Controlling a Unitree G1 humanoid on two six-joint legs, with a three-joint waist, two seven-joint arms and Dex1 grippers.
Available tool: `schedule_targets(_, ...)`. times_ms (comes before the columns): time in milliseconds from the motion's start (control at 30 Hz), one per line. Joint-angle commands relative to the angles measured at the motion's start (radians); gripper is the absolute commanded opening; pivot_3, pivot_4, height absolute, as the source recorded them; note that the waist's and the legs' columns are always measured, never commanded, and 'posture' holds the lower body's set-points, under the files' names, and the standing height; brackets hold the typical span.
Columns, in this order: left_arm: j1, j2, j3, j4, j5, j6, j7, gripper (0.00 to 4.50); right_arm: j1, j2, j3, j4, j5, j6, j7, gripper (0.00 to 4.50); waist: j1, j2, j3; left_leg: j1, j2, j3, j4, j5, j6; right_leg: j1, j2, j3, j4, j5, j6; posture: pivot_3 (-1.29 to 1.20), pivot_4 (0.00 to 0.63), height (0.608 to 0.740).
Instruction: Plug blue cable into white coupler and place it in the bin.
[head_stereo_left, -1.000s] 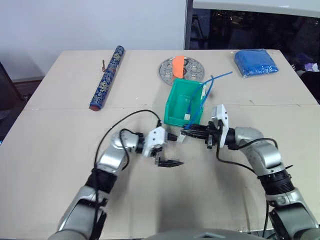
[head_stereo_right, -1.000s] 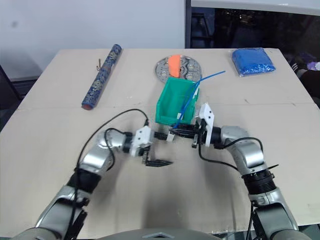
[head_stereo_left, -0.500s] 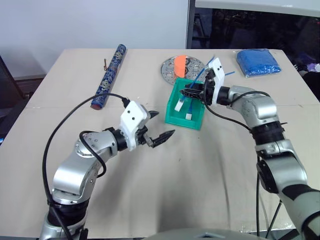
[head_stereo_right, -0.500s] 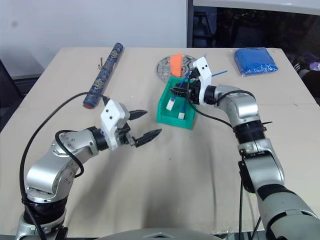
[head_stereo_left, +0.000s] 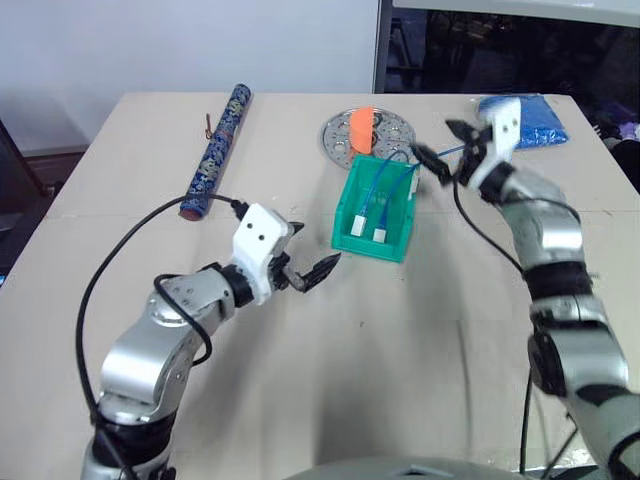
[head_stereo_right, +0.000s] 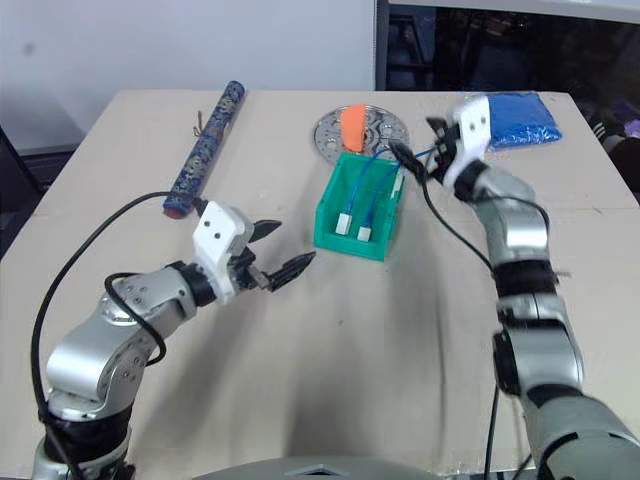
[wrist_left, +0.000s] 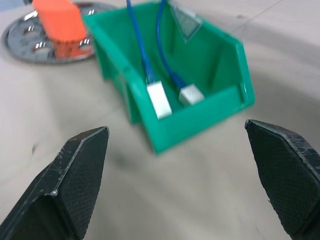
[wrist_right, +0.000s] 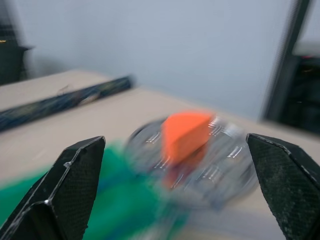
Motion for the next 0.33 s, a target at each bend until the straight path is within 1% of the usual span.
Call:
schedule_targets(33,0.154,-0.010,0.056,-0.076,-0.004,-0.066,0.012,4.50,0.255,-0.099,-0.036,-0.246,0.081,-0.005,0.162,4.47,0.002,0.001,0.000,-0.001,-0.001,0.000,0.000,0.000,0.000,0.000,-0.001,0.000,-0.002,0.000,0.000,0.00,0.150,0.740)
schedule_targets(100,0.253,-0.012,0.048,-0.073,0.042,-0.127,0.027,4.50,0.375,-0.126,-0.063,-0.287,0.113,0.008,0.186,4.47,0.000,0.001,0.001,-0.001,-0.001,0.001,0.001,-0.002,0.004,0.000,-0.001,0.000,-0.002,0.000,0.000,0.00,0.150,0.740)
schedule_targets(133,0.305,-0.027,0.047,-0.069,0.058,-0.174,0.032,4.50,0.436,-0.143,-0.067,-0.284,0.105,-0.018,0.210,4.47,-0.002,0.000,0.002,0.000,-0.002,0.001,0.003,-0.003,0.005,0.000,-0.002,0.001,-0.005,0.000,0.001,0.00,0.150,0.740)
schedule_targets(167,0.351,-0.047,0.050,-0.063,0.059,-0.214,0.034,4.50,0.487,-0.155,-0.069,-0.281,0.095,-0.043,0.230,4.47,-0.003,-0.001,0.003,0.007,-0.002,0.002,0.003,-0.003,0.005,0.005,-0.001,0.002,-0.003,0.000,0.001,0.00,0.150,0.740)
schedule_targets(200,0.388,-0.058,0.050,-0.054,0.068,-0.249,0.036,4.50,0.527,-0.164,-0.071,-0.276,0.087,-0.065,0.246,4.47,-0.002,-0.001,0.003,0.009,-0.002,0.002,0.003,-0.003,0.005,0.006,-0.001,0.002,-0.001,0.000,0.001,0.00,0.150,0.740)
schedule_targets(233,0.429,-0.071,0.052,-0.034,0.082,-0.297,0.035,4.50,0.564,-0.166,-0.075,-0.265,0.077,-0.089,0.250,4.47,-0.002,-0.002,0.003,0.010,-0.002,0.002,0.004,-0.002,0.005,0.007,0.000,0.003,-0.002,-0.003,-0.003,0.00,0.150,0.740)
schedule_targets(333,0.497,-0.084,0.057,0.013,0.105,-0.403,0.015,4.50,0.632,-0.157,-0.087,-0.244,0.070,-0.142,0.257,4.47,-0.002,-0.004,0.003,0.020,-0.001,0.000,0.005,-0.002,0.005,0.015,0.002,0.004,0.001,-0.004,-0.002,0.00,0.150,0.740)
